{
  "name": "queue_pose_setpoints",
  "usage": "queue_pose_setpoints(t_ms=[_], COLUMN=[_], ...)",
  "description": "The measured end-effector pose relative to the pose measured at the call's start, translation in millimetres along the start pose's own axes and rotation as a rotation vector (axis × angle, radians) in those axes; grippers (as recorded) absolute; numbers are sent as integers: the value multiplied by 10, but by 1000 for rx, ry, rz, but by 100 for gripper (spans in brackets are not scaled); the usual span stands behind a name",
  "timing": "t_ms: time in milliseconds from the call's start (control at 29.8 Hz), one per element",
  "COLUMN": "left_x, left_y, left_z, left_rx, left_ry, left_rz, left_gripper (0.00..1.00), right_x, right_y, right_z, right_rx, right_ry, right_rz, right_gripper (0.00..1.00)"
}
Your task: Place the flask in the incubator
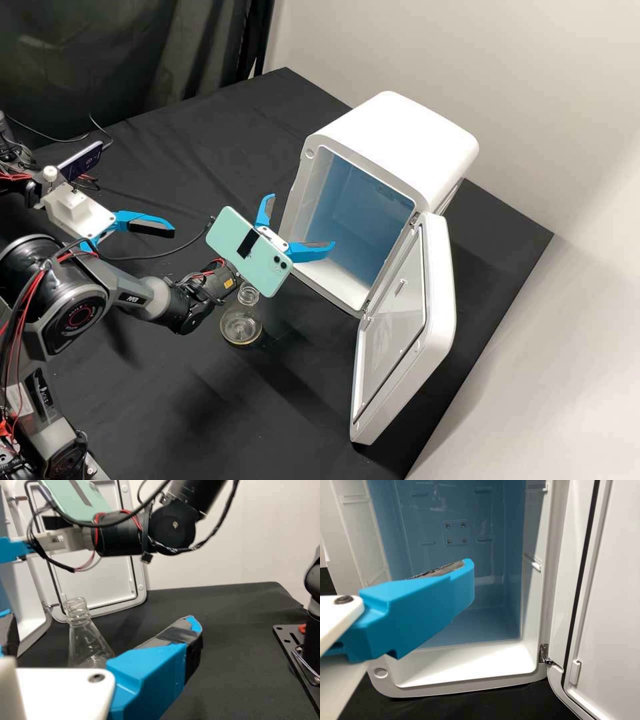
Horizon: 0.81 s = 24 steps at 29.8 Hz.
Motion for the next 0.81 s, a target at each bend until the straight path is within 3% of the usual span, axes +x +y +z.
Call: queue_pose_setpoints(t_ms=[235,437,806], left_x=[20,31,43], left_y=[-59,-53,-7], left_z=[5,4,-390], left_rx=[1,5,-9], left_ry=[-2,-1,129], left_rz=[-20,-17,2], left_gripper=[100,100,100], right_x=[0,0,0], right_y=[0,0,0], right_z=[0,0,0], right_rx=[0,0,0], right_ry=[0,0,0], right_rz=[0,0,0], right_gripper=[100,100,100])
